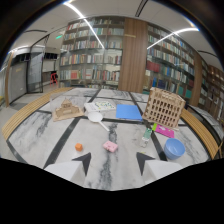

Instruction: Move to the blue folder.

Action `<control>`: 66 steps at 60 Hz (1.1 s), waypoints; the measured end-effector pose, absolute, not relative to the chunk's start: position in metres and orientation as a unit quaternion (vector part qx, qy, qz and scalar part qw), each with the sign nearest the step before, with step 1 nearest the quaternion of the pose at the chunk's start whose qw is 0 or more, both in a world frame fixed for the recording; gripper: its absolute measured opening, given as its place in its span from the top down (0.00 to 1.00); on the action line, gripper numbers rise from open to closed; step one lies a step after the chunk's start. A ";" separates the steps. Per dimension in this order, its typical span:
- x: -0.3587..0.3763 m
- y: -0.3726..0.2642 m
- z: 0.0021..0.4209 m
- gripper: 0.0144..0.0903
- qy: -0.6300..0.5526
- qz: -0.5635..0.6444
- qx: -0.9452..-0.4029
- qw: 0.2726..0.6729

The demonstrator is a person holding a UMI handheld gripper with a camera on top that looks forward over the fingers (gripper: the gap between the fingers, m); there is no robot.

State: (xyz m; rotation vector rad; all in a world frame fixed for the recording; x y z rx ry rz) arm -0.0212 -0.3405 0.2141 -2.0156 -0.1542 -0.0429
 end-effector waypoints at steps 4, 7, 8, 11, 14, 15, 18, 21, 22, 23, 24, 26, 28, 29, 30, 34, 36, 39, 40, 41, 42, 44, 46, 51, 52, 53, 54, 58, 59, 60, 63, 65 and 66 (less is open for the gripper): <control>-0.021 -0.339 0.212 0.06 -0.067 -0.019 -0.847 0.527; -0.020 -0.338 0.210 0.06 -0.068 -0.018 -0.849 0.523; -0.019 -0.337 0.209 0.06 -0.068 -0.019 -0.850 0.521; -0.018 -0.337 0.206 0.06 -0.067 -0.019 -0.853 0.518; -0.013 -0.332 0.203 0.06 -0.066 -0.019 -0.856 0.513; -0.012 -0.330 0.203 0.06 -0.065 -0.019 -0.857 0.512; -0.010 -0.324 0.201 0.06 -0.062 -0.021 -0.859 0.508; -0.004 -0.318 0.198 0.06 -0.060 -0.023 -0.860 0.506; -0.002 -0.315 0.198 0.06 -0.058 -0.024 -0.860 0.506; -0.001 -0.311 0.197 0.06 -0.057 -0.026 -0.861 0.504; 0.002 -0.307 0.197 0.06 -0.056 -0.028 -0.862 0.504; 0.007 -0.297 0.195 0.06 -0.054 -0.031 -0.862 0.503; 0.011 -0.286 0.195 0.06 -0.051 -0.035 -0.863 0.502; 0.015 -0.280 0.194 0.06 -0.050 -0.036 -0.863 0.502; 0.019 -0.274 0.193 0.06 -0.049 -0.037 -0.863 0.502; 0.029 -0.246 0.189 0.06 -0.044 -0.043 -0.864 0.500; 0.035 -0.228 0.187 0.06 -0.042 -0.046 -0.865 0.498; 0.040 -0.201 0.182 0.06 -0.038 -0.049 -0.867 0.495; 0.042 -0.190 0.180 0.06 -0.037 -0.050 -0.867 0.494; 0.046 -0.180 0.178 0.06 -0.036 -0.050 -0.867 0.494; 0.048 -0.169 0.176 0.06 -0.034 -0.051 -0.868 0.493; 0.050 -0.146 0.172 0.06 -0.031 -0.053 -0.869 0.492; 0.055 -0.122 0.167 0.06 -0.029 -0.057 -0.869 0.491; 0.064 -0.060 0.152 0.06 -0.026 -0.068 -0.870 0.488; 0.065 -0.047 0.149 0.06 -0.026 -0.069 -0.869 0.489; 0.067 -0.034 0.145 0.06 -0.026 -0.070 -0.869 0.489; 0.067 -0.023 0.144 0.06 -0.027 -0.072 -0.869 0.488; 0.068 0.018 0.133 0.06 -0.030 -0.076 -0.871 0.484; 0.069 0.028 0.130 0.06 -0.030 -0.077 -0.872 0.483; 0.070 0.038 0.127 0.06 -0.031 -0.077 -0.872 0.483; 0.069 0.060 0.120 0.06 -0.031 -0.077 -0.875 0.478; 0.067 0.074 0.115 0.06 -0.033 -0.070 -0.878 0.472; 0.068 0.081 0.112 0.06 -0.033 -0.068 -0.879 0.470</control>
